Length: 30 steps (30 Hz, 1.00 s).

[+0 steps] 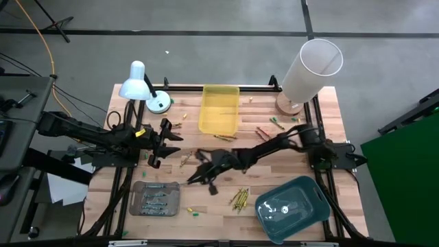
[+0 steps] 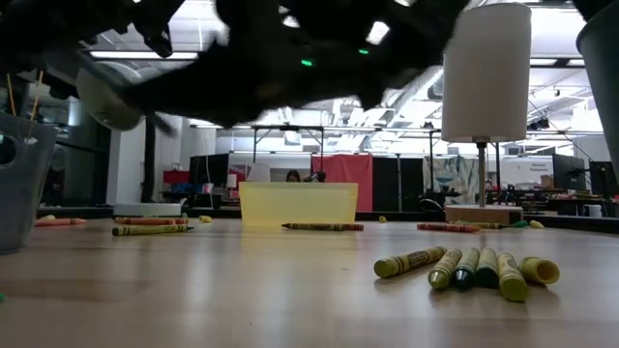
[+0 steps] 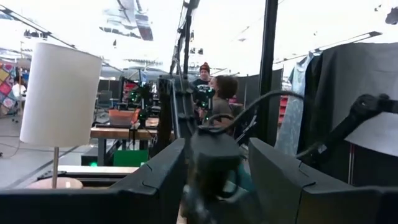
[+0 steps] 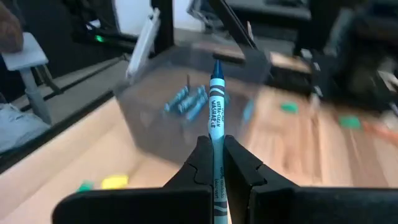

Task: Sort crayons
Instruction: Put the blue crayon into the black bin

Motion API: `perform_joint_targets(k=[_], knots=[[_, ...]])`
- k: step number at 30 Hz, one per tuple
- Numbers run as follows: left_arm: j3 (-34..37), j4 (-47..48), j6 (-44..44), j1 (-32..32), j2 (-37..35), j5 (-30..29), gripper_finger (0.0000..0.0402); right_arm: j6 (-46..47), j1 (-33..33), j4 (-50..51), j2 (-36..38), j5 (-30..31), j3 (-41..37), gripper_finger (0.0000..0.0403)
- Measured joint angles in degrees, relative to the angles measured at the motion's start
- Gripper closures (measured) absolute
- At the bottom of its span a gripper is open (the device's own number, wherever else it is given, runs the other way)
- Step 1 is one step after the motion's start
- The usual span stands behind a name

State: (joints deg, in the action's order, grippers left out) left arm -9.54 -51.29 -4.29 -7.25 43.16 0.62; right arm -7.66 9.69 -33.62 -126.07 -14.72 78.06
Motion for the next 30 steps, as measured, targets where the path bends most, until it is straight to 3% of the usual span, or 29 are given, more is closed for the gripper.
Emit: perform_joint_targets(k=[6,14,22,30], knots=[[0.0,0.87,0.35,0.0,0.0,0.0,0.0241,-2.85,2.7,-0.21,-7.54,-5.98,15.27,0.0403],[0.0,1.27,-0.09,0.0,0.0,0.02,0.0241,-4.71,5.51,3.34,-17.27,-4.34,29.5,0.0403],[0.0,1.29,-0.07,0.0,0.0,0.02,0.0241,-1.29,5.08,4.79,-19.55,3.73,31.85,0.0403],[0.0,1.29,-0.04,0.0,0.0,0.02,0.0241,0.15,4.94,6.4,-19.55,4.29,31.81,0.0402]])
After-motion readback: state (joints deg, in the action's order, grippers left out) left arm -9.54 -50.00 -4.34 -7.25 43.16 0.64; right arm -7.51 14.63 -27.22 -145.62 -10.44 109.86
